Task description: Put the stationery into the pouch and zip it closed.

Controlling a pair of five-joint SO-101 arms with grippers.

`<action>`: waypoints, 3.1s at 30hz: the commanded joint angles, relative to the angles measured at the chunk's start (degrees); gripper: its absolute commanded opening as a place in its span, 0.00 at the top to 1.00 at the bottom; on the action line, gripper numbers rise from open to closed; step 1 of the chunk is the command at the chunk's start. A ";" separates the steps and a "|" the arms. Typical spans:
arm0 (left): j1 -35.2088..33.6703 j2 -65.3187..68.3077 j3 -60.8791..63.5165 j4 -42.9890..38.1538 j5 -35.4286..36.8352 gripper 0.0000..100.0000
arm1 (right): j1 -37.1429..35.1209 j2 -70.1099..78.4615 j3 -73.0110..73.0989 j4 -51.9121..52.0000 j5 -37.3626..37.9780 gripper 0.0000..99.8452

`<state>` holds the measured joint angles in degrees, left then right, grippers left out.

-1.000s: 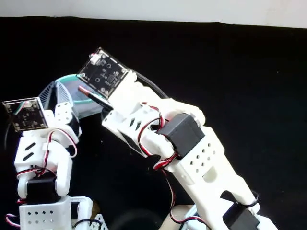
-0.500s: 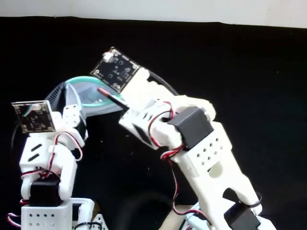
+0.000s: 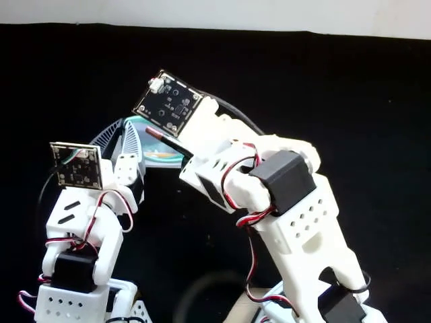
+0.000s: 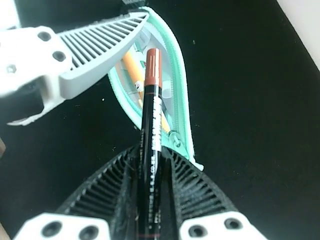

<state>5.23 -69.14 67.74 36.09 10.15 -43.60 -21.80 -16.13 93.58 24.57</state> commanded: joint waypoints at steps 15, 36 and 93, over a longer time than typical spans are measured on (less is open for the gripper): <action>2.68 4.53 6.90 1.05 0.44 0.99 | 2.07 -1.27 6.99 -2.24 3.34 0.99; 2.68 4.53 9.19 0.88 0.53 0.99 | -0.31 9.45 6.46 -13.05 12.57 0.95; 2.24 4.53 9.63 0.79 0.62 0.99 | 23.96 9.45 24.31 7.25 -20.22 0.73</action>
<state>7.43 -69.14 70.29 36.00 10.15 -20.48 -11.69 6.64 100.18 3.03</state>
